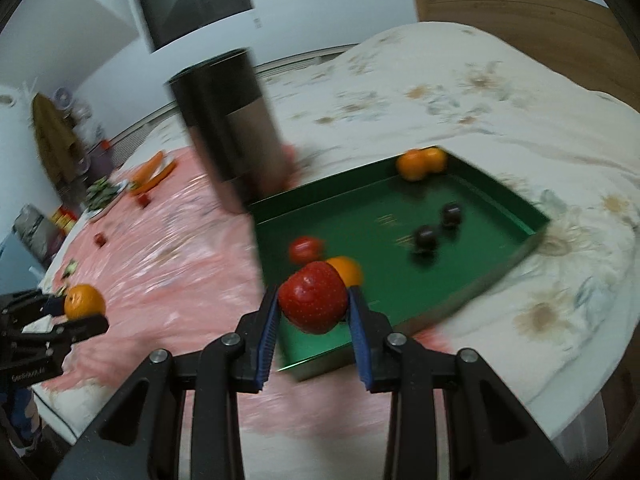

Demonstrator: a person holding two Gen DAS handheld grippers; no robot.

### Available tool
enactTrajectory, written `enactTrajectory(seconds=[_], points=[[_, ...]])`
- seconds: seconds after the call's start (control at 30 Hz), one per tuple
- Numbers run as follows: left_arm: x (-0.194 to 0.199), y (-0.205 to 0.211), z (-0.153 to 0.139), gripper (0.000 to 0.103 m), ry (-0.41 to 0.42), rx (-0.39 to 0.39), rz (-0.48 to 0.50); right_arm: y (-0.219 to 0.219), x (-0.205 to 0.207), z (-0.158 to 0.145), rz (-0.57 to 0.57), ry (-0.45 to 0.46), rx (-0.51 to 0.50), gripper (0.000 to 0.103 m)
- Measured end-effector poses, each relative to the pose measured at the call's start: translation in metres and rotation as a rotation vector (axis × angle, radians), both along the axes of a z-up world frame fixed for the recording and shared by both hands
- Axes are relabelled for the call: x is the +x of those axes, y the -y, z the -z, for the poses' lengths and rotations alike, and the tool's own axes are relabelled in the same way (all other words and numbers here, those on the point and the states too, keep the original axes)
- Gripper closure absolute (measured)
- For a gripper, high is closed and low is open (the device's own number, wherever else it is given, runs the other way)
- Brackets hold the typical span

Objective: Organize fruits
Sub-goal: 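Carry the red apple and orange over the green tray with both tools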

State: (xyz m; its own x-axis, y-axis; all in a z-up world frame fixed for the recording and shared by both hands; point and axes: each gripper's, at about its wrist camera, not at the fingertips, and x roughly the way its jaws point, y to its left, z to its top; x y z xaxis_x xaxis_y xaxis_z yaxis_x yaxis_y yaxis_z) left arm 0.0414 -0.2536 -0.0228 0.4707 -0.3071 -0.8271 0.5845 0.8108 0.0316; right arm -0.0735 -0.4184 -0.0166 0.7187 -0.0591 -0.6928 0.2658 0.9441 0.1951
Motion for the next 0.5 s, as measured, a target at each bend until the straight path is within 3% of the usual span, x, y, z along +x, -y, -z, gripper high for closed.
enactTrajectory(seconds=[0.2, 0.5], points=[[0.017, 0.047, 0.002, 0.064, 0.003, 0.003, 0.052, 0.047, 0.003, 0.009, 0.086, 0.001, 0.0, 0.103], [0.054, 0.112, 0.01, 0.064, 0.04, 0.026, 0.114, 0.078, 0.021, 0.031, 0.131, -0.04, -0.029, 0.103]])
